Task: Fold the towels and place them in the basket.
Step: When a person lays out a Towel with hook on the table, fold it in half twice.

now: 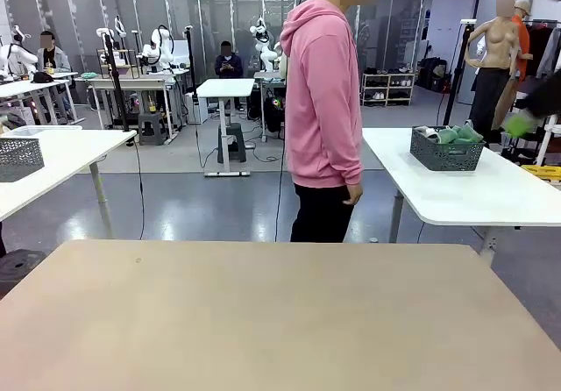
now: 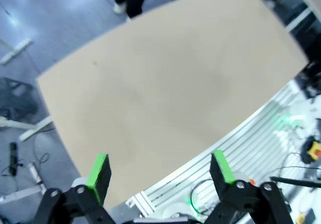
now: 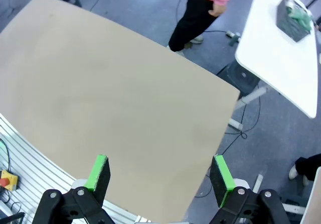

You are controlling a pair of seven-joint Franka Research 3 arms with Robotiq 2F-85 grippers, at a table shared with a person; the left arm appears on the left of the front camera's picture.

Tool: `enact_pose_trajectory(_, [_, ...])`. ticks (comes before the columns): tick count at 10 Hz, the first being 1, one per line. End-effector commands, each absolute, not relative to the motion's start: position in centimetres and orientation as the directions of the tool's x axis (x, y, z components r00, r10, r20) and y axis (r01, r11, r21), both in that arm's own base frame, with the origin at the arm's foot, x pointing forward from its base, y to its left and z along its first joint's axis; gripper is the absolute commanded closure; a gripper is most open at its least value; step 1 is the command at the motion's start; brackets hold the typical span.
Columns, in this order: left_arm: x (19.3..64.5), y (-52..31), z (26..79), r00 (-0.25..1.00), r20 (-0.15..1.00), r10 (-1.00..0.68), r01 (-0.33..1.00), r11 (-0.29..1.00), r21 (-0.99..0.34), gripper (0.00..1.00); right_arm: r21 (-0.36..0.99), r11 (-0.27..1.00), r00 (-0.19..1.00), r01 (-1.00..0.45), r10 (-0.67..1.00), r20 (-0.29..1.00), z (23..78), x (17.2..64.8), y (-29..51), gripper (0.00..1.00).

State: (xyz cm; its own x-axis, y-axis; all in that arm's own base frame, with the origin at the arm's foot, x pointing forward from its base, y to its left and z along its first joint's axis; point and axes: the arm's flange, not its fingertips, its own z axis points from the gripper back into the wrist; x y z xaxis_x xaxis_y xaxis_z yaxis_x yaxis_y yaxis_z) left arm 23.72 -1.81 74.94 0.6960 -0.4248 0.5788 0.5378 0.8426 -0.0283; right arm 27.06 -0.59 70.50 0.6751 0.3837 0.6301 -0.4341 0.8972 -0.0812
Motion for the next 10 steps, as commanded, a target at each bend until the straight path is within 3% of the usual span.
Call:
enact_pose_trajectory(1, [19.3, 0.3, 76.5, 0.680, 0.623, -0.386, 0.482, 0.876, 0.017, 0.00, -0.069, 0.911, 0.653, -0.406, 0.342, 0.676, 70.9, 22.6, -4.1, 0.00])
enact_pose_trajectory(4, [14.5, 2.8, 76.3, 0.652, 0.689, -0.316, 0.434, 0.901, 0.002, 0.00, -0.054, 0.929, 0.630, -0.367, 0.291, 0.720, 70.8, 19.0, -7.2, 0.00])
enact_pose_trajectory(6, [15.0, 3.1, 75.0, 0.641, 0.705, -0.303, 0.415, 0.910, 0.013, 0.00, -0.045, 0.944, 0.597, -0.326, 0.242, 0.765, 70.6, 19.6, -7.4, 0.00])
enact_pose_trajectory(7, [13.8, 3.2, 77.2, 0.631, 0.707, -0.319, 0.449, 0.894, 0.002, 0.00, -0.028, 0.933, 0.628, -0.359, 0.263, 0.732, 71.8, 18.2, -7.3, 0.00])
enact_pose_trajectory(10, [13.8, 3.2, 77.2, 0.631, 0.707, -0.319, 0.449, 0.894, 0.002, 0.00, -0.028, 0.933, 0.628, -0.359, 0.263, 0.732, 71.8, 18.2, -7.3, 0.00])
